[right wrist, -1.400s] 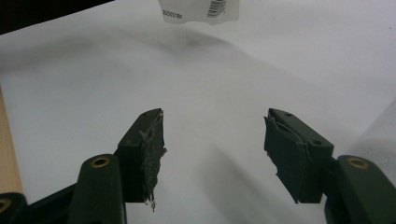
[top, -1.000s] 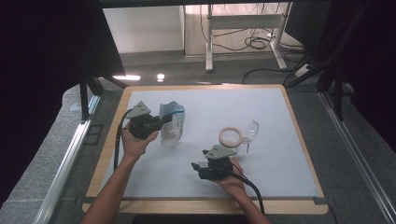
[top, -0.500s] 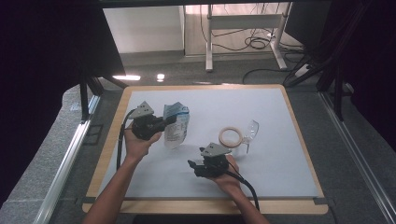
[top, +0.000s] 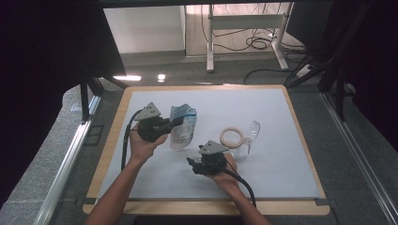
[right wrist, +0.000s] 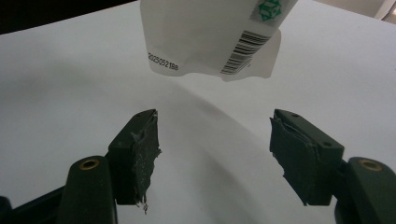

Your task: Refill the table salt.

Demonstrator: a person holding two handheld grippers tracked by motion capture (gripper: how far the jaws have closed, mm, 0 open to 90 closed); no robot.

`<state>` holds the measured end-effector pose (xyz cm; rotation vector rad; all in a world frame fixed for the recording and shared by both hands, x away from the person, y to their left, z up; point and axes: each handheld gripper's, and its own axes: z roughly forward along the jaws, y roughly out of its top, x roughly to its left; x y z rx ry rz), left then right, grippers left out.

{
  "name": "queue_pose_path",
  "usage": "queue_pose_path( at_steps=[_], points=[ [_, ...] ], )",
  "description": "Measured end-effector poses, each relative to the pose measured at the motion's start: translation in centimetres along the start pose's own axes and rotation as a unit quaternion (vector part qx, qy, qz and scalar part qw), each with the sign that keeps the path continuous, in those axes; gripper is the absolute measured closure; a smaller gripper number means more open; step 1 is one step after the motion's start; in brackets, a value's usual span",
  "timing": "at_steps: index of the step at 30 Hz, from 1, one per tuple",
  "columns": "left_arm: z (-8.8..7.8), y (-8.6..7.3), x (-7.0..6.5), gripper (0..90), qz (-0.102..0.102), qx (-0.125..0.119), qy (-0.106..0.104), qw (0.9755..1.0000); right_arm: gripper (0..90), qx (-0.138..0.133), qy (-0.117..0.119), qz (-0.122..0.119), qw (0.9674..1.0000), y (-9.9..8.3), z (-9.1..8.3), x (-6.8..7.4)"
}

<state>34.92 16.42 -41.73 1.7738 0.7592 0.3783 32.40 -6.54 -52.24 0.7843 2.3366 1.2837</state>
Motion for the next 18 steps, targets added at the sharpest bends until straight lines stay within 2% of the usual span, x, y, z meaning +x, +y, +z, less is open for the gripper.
queue_pose_path(
  at_steps=[5, 7, 9, 11, 13, 14, 17, 18],
  points=[
    [0.0, 0.2, -0.2, 90.0, -0.002, -0.003, -0.005, 1.0000, 33.0, -0.001, -0.006, 0.002, 1.0000, 0.1, 0.3, 0.0],
    [-0.1, 0.3, -0.5, 90.0, 0.000, -0.003, -0.008, 1.0000, 33.0, 0.002, -0.017, 0.000, 0.9998, 0.1, 0.6, 0.0],
    [-0.2, 0.3, -0.8, 90.0, 0.003, -0.002, -0.010, 0.9999, 33.0, -0.002, -0.021, 0.009, 0.9997, 0.2, 0.8, 0.0],
    [-0.3, 0.4, -0.9, 90.0, 0.003, -0.004, -0.011, 0.9999, 33.0, -0.001, -0.024, 0.008, 0.9997, 0.2, 0.8, 0.0],
    [-0.6, 0.5, -1.4, 90.0, 0.005, -0.005, -0.016, 0.9998, 32.9, 0.001, -0.037, -0.005, 0.9993, 0.4, 1.2, 0.0],
    [-0.7, 0.6, -1.5, 90.0, 0.006, -0.006, -0.017, 0.9998, 32.8, 0.003, -0.044, -0.006, 0.9990, 0.4, 1.3, 0.1],
    [-0.9, 0.7, -1.8, 90.0, 0.006, -0.008, -0.020, 0.9997, 32.6, 0.001, -0.045, -0.003, 0.9990, 0.5, 1.5, 0.2],
    [-1.1, 0.8, -1.9, 90.0, 0.007, -0.009, -0.024, 0.9996, 32.6, 0.001, -0.054, -0.003, 0.9986, 0.7, 1.6, 0.5]
  ],
)
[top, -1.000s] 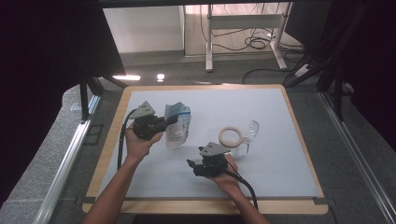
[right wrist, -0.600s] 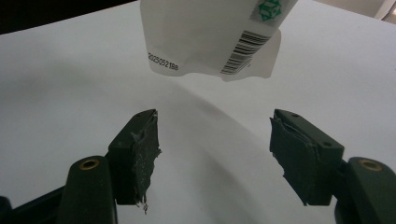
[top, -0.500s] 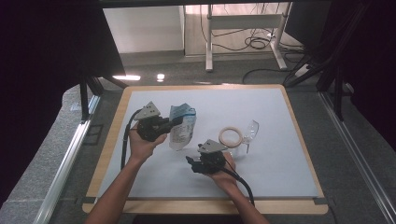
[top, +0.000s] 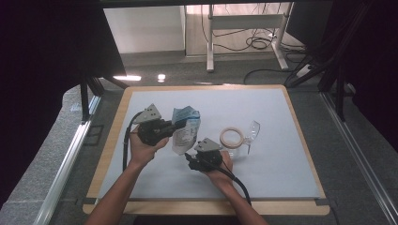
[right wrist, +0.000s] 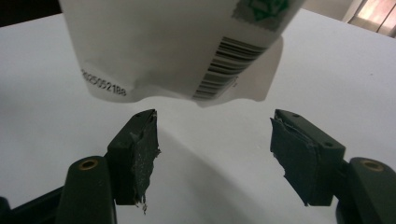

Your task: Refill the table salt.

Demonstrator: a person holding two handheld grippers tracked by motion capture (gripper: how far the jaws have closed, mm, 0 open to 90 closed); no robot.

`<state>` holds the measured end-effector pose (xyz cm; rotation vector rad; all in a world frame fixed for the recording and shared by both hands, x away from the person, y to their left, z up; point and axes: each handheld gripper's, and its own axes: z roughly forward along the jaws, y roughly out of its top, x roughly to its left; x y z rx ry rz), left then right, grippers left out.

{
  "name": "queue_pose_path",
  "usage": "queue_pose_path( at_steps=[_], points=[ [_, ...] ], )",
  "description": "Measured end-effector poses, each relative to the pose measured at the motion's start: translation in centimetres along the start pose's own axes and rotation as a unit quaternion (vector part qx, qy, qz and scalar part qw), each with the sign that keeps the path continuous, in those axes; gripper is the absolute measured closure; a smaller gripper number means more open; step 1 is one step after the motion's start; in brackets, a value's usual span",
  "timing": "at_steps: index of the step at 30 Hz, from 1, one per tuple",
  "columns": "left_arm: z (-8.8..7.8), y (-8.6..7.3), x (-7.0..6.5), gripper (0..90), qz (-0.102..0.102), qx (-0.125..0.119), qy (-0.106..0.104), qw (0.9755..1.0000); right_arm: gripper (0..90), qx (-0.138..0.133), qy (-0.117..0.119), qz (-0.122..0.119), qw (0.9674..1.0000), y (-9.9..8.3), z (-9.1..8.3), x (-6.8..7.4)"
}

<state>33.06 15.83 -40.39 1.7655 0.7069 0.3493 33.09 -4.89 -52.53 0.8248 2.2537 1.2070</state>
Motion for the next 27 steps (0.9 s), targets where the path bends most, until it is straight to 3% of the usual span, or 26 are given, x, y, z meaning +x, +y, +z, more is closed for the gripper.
queue_pose_path(
  at_steps=[7, 15, 21, 27],
  points=[
    [-0.3, 0.2, -0.5, 90.0, 0.000, -0.002, -0.009, 1.0000, 32.6, -0.015, -0.010, 0.007, 0.9998, 0.3, 0.2, 0.6],
    [0.0, 0.3, -0.8, 90.0, -0.003, -0.001, -0.019, 0.9998, 33.1, -0.029, -0.016, -0.010, 0.9994, 0.4, 0.5, 1.0],
    [0.3, 0.6, -0.8, 90.0, 0.000, 0.002, -0.023, 0.9997, 39.0, -0.046, -0.001, -0.026, 0.9986, 0.4, 0.3, 1.1],
    [0.8, 0.8, -0.5, 90.0, -0.009, 0.006, -0.028, 0.9996, 41.9, -0.049, 0.021, -0.016, 0.9984, 0.3, 0.0, 0.9]
  ],
)
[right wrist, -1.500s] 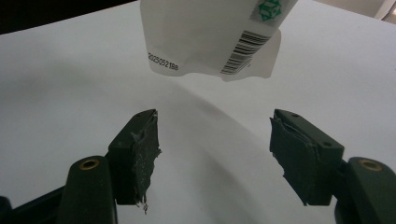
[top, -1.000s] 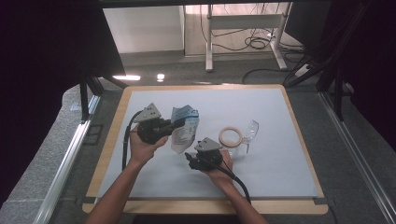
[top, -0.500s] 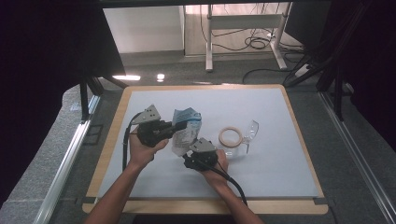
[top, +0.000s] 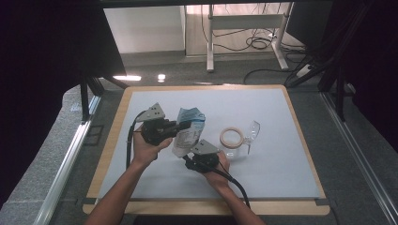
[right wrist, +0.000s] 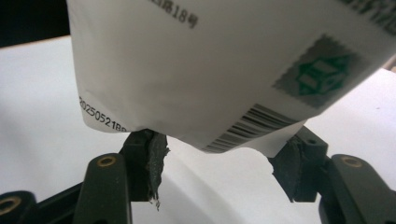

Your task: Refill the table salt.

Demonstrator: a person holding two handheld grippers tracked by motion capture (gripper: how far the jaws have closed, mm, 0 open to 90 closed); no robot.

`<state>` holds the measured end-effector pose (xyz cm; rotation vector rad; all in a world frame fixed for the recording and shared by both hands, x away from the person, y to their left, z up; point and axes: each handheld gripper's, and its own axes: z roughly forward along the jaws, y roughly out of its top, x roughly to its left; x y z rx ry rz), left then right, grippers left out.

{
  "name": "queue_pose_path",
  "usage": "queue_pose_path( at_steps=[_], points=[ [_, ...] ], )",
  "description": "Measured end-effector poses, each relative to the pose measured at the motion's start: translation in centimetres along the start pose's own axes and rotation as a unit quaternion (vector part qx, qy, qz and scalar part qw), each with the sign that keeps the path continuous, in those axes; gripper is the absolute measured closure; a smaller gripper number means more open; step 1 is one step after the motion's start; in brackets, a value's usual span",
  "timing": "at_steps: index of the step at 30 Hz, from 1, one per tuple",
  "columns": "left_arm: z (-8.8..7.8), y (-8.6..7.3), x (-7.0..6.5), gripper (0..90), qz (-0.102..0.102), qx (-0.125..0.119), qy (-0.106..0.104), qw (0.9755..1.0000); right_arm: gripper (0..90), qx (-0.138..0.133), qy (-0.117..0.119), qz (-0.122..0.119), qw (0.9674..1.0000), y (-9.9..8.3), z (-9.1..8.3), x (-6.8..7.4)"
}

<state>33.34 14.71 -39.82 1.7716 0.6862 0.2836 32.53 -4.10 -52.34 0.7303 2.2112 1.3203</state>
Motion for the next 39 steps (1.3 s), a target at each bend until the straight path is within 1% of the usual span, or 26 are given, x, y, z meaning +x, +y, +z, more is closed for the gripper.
queue_pose_path(
  at_steps=[1, 4, 6, 9, 12, 15, 18, 20, 24, 26, 28, 29, 30, 31, 39],
  points=[
    [0.1, 0.0, 0.1, 90.0, -0.002, 0.000, -0.001, 1.0000, 41.9, 0.000, 0.002, 0.002, 1.0000, 0.0, -0.1, 0.0],
    [0.6, 0.1, 0.1, 90.0, -0.003, 0.004, -0.002, 1.0000, 42.1, 0.000, 0.017, 0.014, 0.9998, -0.2, -0.1, -0.1],
    [1.0, 0.1, 0.2, 90.0, -0.002, 0.008, -0.003, 1.0000, 42.3, -0.001, 0.020, 0.019, 0.9996, -0.2, 0.0, -0.1],
    [1.2, 0.2, 0.2, 90.0, -0.004, 0.009, -0.003, 0.9999, 42.6, -0.002, 0.025, 0.023, 0.9994, -0.3, -0.1, -0.2],
    [1.5, 0.4, 0.3, 90.0, -0.009, 0.009, -0.007, 0.9999, 43.0, -0.004, 0.036, 0.036, 0.9987, -0.3, -0.3, -0.3],
    [2.0, 0.7, 0.2, 90.0, -0.006, 0.012, -0.006, 0.9999, 43.3, -0.009, 0.047, 0.041, 0.9980, -0.3, -0.5, -0.3],
    [2.2, 0.8, 0.1, 90.0, -0.002, 0.014, -0.004, 0.9999, 43.4, -0.012, 0.051, 0.043, 0.9977, -0.3, -0.6, -0.4],
    [2.5, 0.9, 0.1, 90.0, -0.002, 0.016, -0.004, 0.9999, 43.3, -0.016, 0.056, 0.048, 0.9971, -0.3, -0.7, -0.5],
    [2.9, 1.1, 0.1, 90.0, 0.000, 0.019, -0.003, 0.9998, 43.3, -0.016, 0.058, 0.052, 0.9969, -0.4, -0.9, -0.6],
    [3.1, 1.2, 0.1, 90.0, 0.000, 0.022, -0.003, 0.9998, 43.3, -0.020, 0.061, 0.055, 0.9964, -0.4, -0.9, -0.6],
    [3.4, 1.2, 0.3, 90.0, -0.003, 0.023, -0.006, 0.9997, 43.3, -0.017, 0.063, 0.058, 0.9962, -0.4, -1.0, -0.6],
    [3.6, 1.3, 0.4, 89.9, -0.006, 0.025, -0.010, 0.9996, 43.3, -0.019, 0.062, 0.058, 0.9962, -0.5, -1.1, -0.6],
    [3.6, 1.3, 0.4, 90.0, -0.006, 0.025, -0.010, 0.9996, 43.3, -0.019, 0.062, 0.058, 0.9962, -0.5, -1.1, -0.6],
    [3.8, 1.3, 0.4, 90.0, -0.007, 0.026, -0.012, 0.9996, 43.3, -0.022, 0.064, 0.062, 0.9957, -0.6, -1.1, -0.7],
    [4.6, 1.5, 0.1, 90.0, -0.003, 0.031, -0.018, 0.9994, 43.3, -0.024, 0.063, 0.072, 0.9951, -0.7, -1.4, -0.9]
  ],
)
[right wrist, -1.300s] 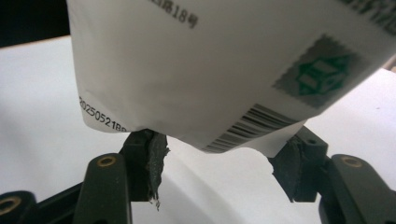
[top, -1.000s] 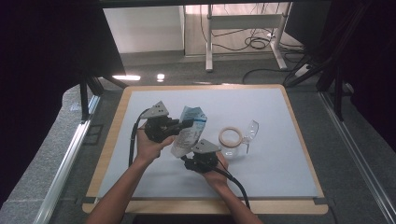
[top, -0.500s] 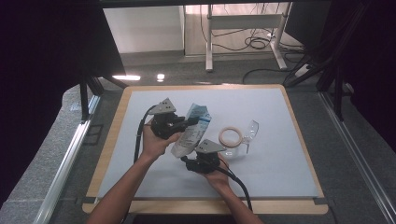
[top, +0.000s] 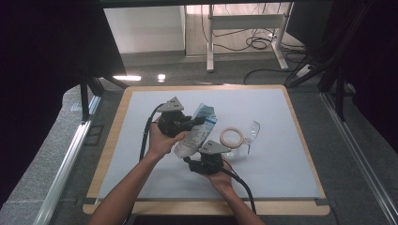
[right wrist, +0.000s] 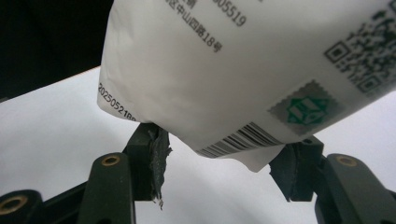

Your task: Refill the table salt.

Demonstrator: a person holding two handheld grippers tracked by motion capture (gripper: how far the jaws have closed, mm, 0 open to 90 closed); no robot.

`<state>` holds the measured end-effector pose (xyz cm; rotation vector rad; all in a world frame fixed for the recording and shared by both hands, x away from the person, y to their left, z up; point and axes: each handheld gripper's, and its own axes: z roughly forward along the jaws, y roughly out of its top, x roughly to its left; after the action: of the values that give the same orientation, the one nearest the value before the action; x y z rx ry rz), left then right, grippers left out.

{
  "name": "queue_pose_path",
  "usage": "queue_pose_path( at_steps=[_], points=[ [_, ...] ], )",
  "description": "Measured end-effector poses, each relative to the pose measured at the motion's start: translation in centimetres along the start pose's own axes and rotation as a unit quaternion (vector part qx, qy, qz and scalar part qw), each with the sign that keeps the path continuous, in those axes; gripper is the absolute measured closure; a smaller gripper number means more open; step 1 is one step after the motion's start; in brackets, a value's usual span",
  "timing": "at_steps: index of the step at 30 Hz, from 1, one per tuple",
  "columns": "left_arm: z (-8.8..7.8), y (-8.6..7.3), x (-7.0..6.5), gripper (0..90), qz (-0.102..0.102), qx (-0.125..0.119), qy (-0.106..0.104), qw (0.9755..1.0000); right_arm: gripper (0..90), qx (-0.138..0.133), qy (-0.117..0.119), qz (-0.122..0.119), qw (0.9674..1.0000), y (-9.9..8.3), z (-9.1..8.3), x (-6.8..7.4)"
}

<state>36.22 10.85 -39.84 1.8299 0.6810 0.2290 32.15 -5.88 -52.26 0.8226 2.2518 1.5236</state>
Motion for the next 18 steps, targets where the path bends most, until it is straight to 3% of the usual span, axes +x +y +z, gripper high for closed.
queue_pose_path(
  at_steps=[18],
  points=[
    [1.3, 0.3, 1.1, 90.0, -0.006, 0.017, -0.019, 0.9997, 43.4, -0.010, -0.013, 0.017, 0.9997, -0.5, -0.5, 0.2]
  ],
)
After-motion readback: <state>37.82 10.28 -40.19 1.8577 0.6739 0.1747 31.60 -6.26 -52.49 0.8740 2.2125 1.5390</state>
